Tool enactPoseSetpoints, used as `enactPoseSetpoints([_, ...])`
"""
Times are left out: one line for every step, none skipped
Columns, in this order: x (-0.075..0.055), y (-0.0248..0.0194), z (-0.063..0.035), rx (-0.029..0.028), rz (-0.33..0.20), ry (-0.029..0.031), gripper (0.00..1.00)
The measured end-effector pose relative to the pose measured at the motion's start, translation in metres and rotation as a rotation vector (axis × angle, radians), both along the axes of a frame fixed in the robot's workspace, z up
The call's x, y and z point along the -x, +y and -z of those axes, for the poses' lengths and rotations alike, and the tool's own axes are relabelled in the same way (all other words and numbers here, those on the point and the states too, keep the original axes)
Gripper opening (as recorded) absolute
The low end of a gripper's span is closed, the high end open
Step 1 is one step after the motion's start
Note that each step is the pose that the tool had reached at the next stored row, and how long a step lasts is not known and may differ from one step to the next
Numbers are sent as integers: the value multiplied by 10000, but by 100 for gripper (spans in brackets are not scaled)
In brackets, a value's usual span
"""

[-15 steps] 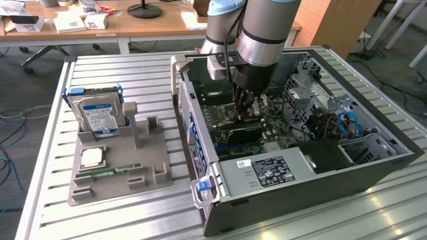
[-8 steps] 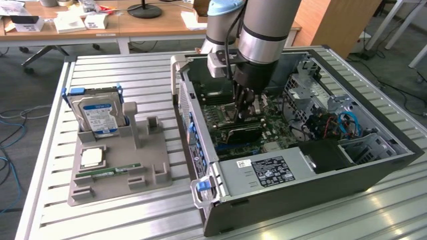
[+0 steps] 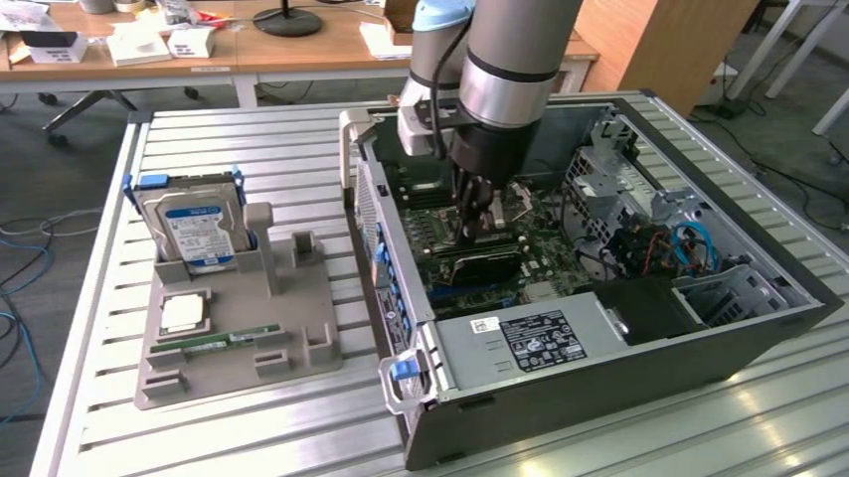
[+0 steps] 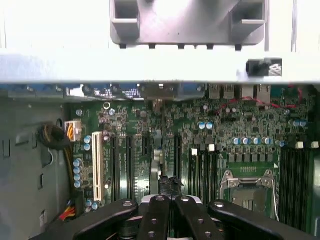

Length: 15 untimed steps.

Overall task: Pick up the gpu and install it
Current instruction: 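Press down on the gpu until it lock into place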

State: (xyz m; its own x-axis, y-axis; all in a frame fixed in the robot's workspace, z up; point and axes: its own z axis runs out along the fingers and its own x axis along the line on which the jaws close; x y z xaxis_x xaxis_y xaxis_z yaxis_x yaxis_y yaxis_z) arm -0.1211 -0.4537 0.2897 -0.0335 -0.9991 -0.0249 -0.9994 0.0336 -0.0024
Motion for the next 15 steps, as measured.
enactPoseSetpoints([29,0,0,0,0,-3,11])
enactPoseSetpoints([57,1,0,-1,1,-7,11])
enactPoseSetpoints([84,1,0,-1,1,-9,11])
enactPoseSetpoints([110,2,0,-1,3,-12,11])
enactPoseSetpoints([134,2,1,-1,4,-16,11])
enactPoseSetpoints([159,3,1,-1,6,-18,11])
enactPoseSetpoints([181,3,0,-1,6,-21,11])
enactPoseSetpoints([204,3,0,0,6,-23,11])
enactPoseSetpoints([224,4,0,0,6,-26,11])
enactPoseSetpoints([240,4,0,0,7,-27,11])
enactPoseSetpoints([256,4,0,0,7,-29,11])
enactPoseSetpoints([273,5,0,0,9,-31,11])
enactPoseSetpoints([288,5,0,0,9,-33,11])
enactPoseSetpoints([303,6,1,-1,10,-35,11])
enactPoseSetpoints([319,6,0,0,10,-36,11])
